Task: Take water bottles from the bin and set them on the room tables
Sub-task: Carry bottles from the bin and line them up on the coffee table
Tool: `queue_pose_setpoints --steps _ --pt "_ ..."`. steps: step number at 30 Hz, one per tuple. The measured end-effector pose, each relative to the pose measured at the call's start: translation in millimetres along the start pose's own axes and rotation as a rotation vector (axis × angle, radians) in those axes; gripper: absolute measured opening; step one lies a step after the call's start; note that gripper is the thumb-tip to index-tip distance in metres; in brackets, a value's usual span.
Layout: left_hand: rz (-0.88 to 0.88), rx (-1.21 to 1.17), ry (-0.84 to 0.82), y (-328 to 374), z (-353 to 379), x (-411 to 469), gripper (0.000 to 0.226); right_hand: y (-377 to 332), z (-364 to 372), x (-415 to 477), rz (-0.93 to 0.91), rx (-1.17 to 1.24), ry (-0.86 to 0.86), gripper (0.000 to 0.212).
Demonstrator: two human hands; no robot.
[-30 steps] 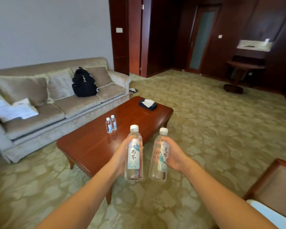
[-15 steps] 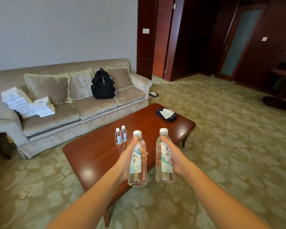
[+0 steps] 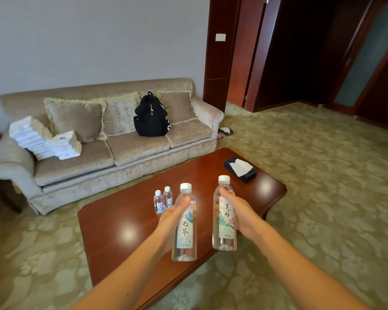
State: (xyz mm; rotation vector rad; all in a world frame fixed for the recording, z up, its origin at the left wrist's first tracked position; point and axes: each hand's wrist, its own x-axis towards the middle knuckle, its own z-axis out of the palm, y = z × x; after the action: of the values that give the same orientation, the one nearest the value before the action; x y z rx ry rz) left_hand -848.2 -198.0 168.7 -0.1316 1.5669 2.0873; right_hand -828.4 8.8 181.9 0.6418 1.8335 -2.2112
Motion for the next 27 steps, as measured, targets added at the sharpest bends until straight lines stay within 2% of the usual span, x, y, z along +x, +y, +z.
queue_pose_setpoints --steps 3,5,13,18,27 --pt "0.035 -0.027 0.011 12 10 47 0.033 -24 -12 43 -0.029 -0.065 -0.003 0.053" --pt "0.063 -0.047 0.015 25 17 79 0.03 -43 -18 70 -0.038 -0.104 -0.002 0.049" --pt "0.154 0.06 0.012 66 41 181 0.032 -106 -48 164 -0.053 -0.167 -0.052 0.048" --pt "0.149 0.066 0.103 74 49 226 0.037 -126 -65 218 -0.034 -0.198 -0.1 0.049" --pt "0.195 0.026 0.324 77 59 294 0.048 -160 -79 320 0.047 -0.328 -0.343 0.045"
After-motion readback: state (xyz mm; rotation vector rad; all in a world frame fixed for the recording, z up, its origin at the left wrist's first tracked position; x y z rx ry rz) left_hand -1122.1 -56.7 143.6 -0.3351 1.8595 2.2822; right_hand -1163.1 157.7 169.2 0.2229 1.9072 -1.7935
